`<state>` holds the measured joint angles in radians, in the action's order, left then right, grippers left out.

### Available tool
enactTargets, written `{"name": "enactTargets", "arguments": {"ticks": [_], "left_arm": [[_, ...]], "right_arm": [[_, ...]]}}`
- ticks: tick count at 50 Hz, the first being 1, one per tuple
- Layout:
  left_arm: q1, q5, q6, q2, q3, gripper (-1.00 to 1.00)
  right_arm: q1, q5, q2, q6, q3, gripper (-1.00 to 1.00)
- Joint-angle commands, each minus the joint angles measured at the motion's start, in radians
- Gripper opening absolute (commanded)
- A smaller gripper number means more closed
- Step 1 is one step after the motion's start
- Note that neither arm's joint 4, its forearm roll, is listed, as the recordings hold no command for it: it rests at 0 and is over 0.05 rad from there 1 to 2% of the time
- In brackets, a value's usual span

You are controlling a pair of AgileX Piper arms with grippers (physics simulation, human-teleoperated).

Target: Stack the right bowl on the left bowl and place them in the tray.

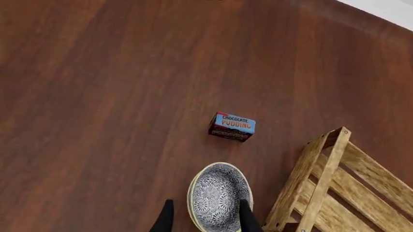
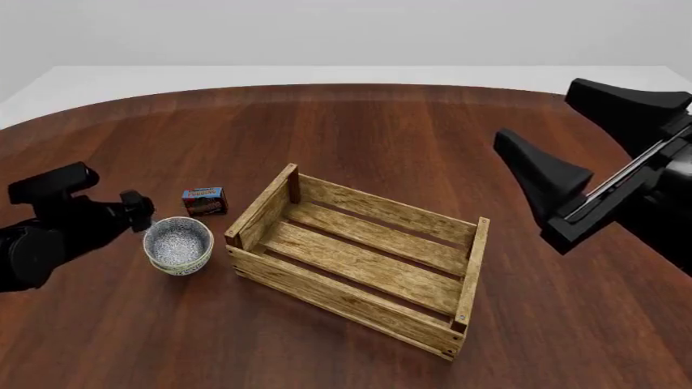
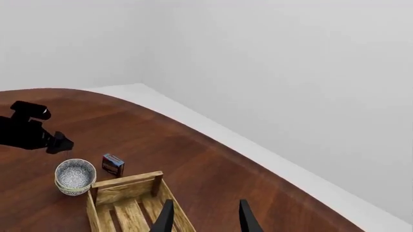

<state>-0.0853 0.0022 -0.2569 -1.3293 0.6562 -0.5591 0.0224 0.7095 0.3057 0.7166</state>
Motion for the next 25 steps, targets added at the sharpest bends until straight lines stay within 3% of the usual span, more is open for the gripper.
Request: {"name": "enactTargets", "arguments": {"ticks": [1,4,6,16,25], "left_arm": [[-0.039,0.047,0.050,-0.002,0.025,1.00],[-0.001,0.074,0.048,-0.019,0.032,1.00],[-0.025,0.086,0.094,-0.030,0.048,1.00],[-0.020,0.178,0.171,-0.065,0.124,1.00],[0.019,0.239,0.210,-0.099,0.156,1.00]], "right_arm": [[0.005,0.008,0.012,0.004,-0.003,1.00],[0.001,0.007,0.011,0.008,-0.004,1.00],[-0.002,0.003,0.006,0.011,-0.004,1.00],[-0.001,0.006,0.011,0.016,-0.006,1.00],[-0.002,0.009,0.018,0.016,-0.007,1.00]]}}
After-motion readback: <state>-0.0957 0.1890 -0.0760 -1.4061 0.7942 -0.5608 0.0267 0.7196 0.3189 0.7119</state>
